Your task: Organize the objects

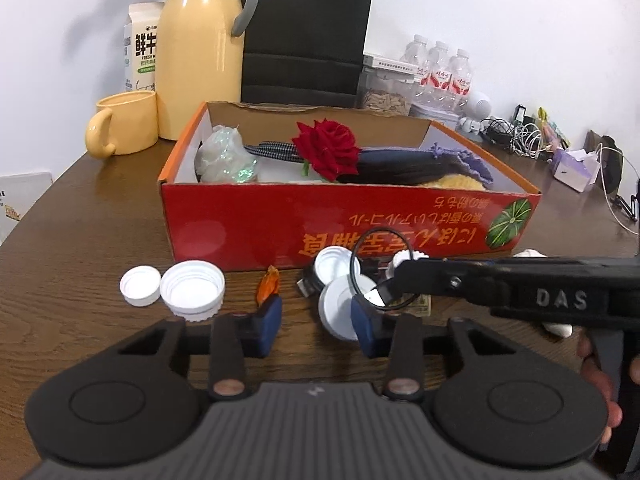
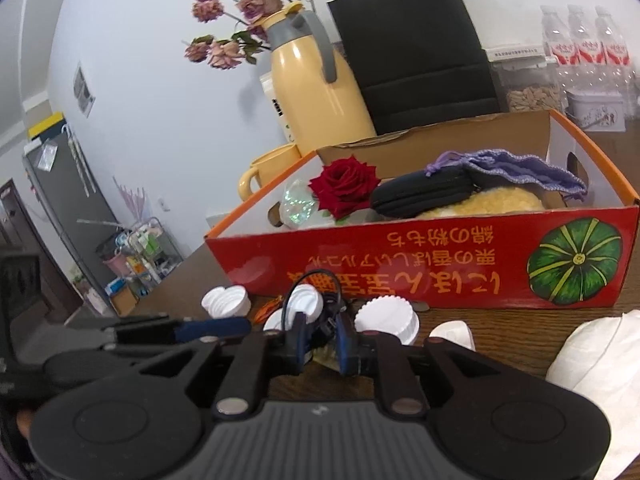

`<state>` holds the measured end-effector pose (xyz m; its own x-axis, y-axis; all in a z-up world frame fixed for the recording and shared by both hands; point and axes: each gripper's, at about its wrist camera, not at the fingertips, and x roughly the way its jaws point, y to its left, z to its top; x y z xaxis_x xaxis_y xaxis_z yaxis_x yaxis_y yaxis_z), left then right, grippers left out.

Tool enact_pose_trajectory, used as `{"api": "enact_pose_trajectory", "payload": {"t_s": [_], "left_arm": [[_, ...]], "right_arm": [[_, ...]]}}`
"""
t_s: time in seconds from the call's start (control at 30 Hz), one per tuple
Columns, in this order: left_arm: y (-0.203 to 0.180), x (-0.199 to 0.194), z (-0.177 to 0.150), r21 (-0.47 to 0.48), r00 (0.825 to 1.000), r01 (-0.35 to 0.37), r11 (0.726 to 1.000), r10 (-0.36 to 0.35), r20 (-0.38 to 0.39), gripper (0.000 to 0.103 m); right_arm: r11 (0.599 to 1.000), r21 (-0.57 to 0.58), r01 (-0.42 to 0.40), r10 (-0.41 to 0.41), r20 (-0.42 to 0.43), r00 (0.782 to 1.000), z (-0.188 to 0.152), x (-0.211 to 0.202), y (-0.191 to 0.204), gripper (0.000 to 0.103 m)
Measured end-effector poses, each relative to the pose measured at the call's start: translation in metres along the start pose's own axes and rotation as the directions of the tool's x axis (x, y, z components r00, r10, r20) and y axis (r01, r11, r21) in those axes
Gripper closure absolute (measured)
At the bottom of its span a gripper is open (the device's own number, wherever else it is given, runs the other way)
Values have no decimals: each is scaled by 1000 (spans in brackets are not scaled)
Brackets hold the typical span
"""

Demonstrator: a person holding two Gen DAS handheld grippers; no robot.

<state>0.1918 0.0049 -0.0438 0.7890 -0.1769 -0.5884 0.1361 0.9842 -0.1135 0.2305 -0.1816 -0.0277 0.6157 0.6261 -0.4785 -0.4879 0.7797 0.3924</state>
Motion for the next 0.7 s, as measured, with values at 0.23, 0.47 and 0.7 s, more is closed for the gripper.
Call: {"api": "enact_pose_trajectory", "payload": {"t_s": [0.23, 0.47, 0.7], "left_arm": [[-1, 2, 1, 12, 1000, 28, 1000, -28, -3, 83], [-15, 3, 1, 61, 1000, -8, 998, 8, -7, 86], [-22, 5, -1, 74, 999, -32, 997, 33, -5, 86]], "right_arm": [[1000, 14, 6, -5, -17, 1000, 5, 13, -2, 86], [998, -43, 51, -49, 44, 998, 2, 4, 5, 93], [988, -79, 130, -124, 75, 989, -1, -2, 7, 94]]}}
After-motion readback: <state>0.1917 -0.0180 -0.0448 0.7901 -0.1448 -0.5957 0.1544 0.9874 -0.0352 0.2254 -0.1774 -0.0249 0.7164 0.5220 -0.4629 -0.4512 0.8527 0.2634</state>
